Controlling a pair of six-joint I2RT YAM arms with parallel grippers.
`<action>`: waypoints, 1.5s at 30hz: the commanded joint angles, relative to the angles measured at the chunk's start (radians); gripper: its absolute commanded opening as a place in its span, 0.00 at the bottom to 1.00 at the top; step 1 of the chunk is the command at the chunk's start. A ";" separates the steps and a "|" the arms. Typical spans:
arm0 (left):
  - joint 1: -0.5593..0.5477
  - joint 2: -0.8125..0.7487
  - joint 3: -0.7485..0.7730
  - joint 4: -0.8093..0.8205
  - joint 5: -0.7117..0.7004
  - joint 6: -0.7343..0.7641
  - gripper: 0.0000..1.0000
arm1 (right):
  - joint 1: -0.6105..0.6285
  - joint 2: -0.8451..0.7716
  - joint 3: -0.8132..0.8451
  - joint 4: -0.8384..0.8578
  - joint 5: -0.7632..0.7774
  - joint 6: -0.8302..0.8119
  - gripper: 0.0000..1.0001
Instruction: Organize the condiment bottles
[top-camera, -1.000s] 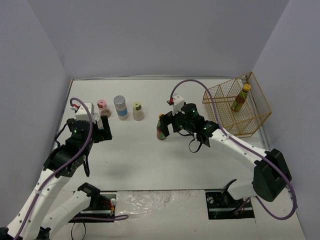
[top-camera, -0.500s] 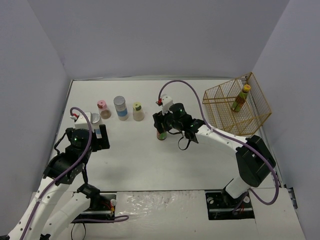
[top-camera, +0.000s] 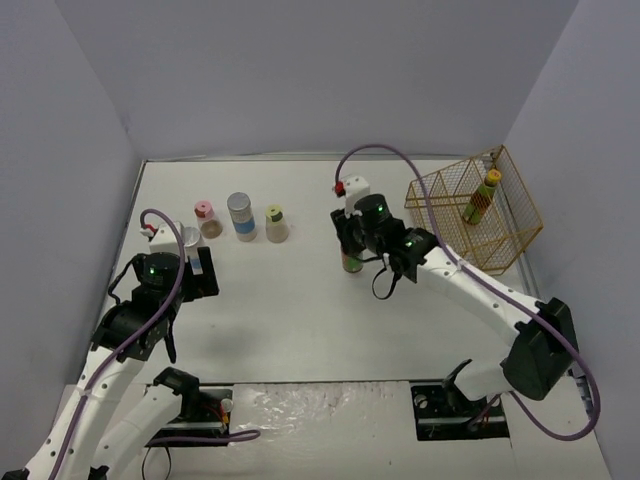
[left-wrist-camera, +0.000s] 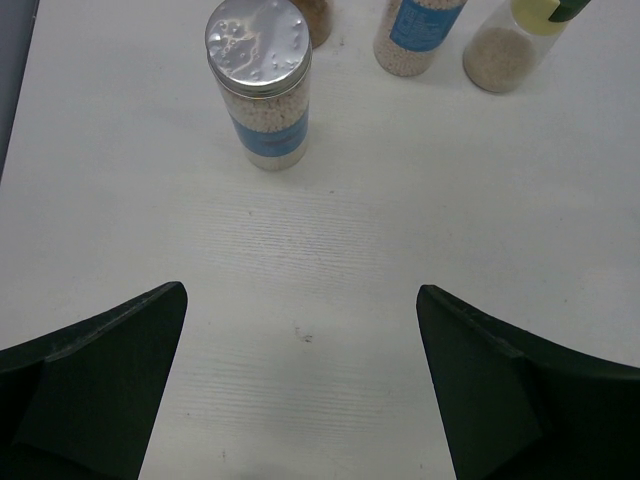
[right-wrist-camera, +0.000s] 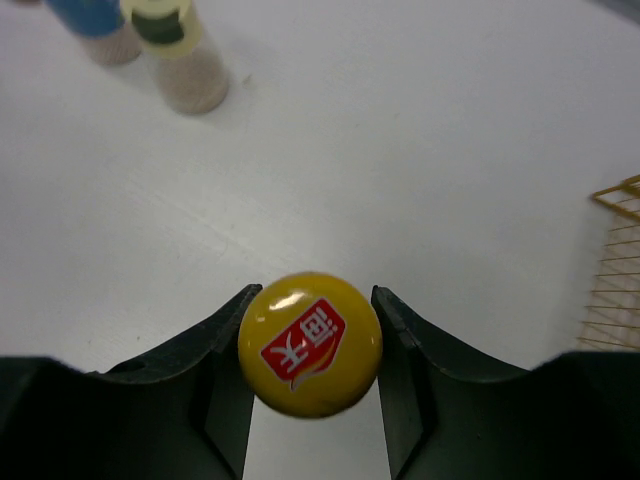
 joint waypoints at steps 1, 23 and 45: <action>0.022 0.012 0.027 0.045 0.021 0.005 0.97 | -0.100 -0.159 0.267 -0.035 0.246 0.005 0.00; 0.044 0.013 0.022 0.044 0.039 0.022 0.97 | -0.787 0.003 0.594 -0.099 0.326 0.072 0.00; 0.054 0.017 0.021 0.048 0.055 0.022 0.97 | -0.877 0.043 0.308 0.009 0.233 0.169 0.00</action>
